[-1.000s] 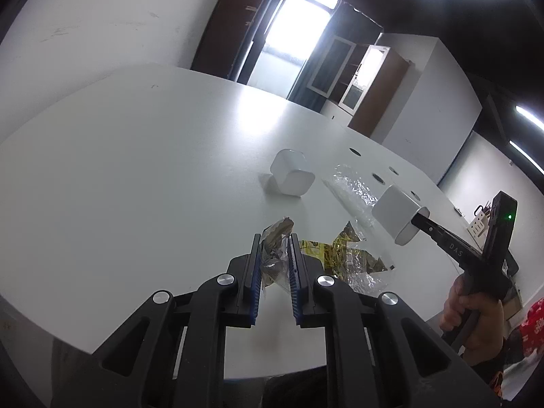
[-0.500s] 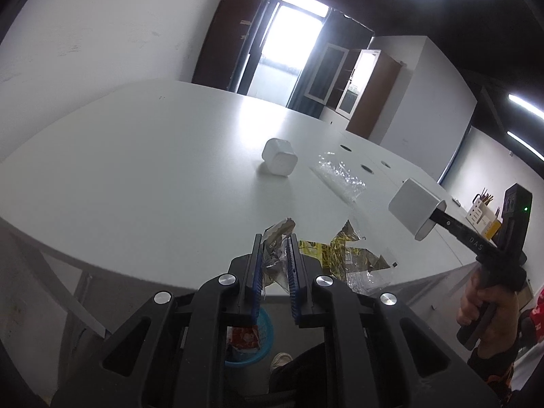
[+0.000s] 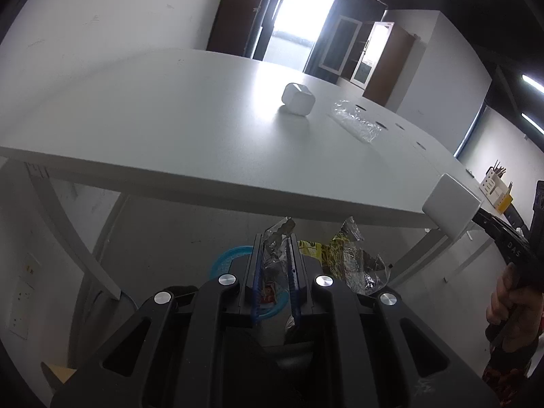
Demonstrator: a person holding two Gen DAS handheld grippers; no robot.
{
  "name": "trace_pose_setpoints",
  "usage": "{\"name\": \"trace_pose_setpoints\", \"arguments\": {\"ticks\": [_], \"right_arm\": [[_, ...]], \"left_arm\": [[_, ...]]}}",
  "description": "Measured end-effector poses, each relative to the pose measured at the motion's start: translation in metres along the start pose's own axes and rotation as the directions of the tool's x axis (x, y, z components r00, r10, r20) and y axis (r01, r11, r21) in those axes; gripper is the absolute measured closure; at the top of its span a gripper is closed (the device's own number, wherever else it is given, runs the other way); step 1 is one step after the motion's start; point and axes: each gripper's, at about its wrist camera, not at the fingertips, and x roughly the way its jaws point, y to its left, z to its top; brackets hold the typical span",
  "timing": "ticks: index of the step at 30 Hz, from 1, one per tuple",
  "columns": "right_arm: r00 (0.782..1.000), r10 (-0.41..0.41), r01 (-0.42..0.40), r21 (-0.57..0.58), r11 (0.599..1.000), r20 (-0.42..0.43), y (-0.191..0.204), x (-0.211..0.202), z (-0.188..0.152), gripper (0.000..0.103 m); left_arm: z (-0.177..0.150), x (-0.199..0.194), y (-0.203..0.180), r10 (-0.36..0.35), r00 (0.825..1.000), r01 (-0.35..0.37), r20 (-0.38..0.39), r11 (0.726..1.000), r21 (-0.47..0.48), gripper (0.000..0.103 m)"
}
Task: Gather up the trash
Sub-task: 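Carry the white cup and wrapper down over the blue wastebasket with both tools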
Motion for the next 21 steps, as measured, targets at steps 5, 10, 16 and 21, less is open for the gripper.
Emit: {"name": "trace_pose_setpoints", "arguments": {"ticks": [5, 10, 16, 21], "right_arm": [[0.997, 0.034, -0.035, -0.021, 0.999, -0.069, 0.016, 0.01, -0.023, 0.1], [0.988, 0.059, -0.063, -0.022, 0.998, -0.143, 0.025, 0.034, -0.046, 0.1], [0.969, 0.07, -0.069, 0.014, 0.998, -0.238, 0.023, 0.077, -0.073, 0.1], [0.948, 0.065, -0.053, 0.046, 0.998, -0.31, 0.014, 0.117, -0.097, 0.1]], "left_arm": [[-0.021, 0.009, 0.016, 0.031, 0.999, -0.033, -0.042, 0.999, -0.026, 0.091], [-0.035, 0.029, 0.028, 0.05, 0.994, -0.054, -0.092, 0.998, -0.043, 0.091], [-0.051, 0.066, 0.043, 0.086, 0.983, -0.098, -0.163, 0.993, -0.066, 0.091], [-0.053, 0.108, 0.053, 0.123, 0.967, -0.139, -0.221, 0.989, -0.056, 0.091]]}}
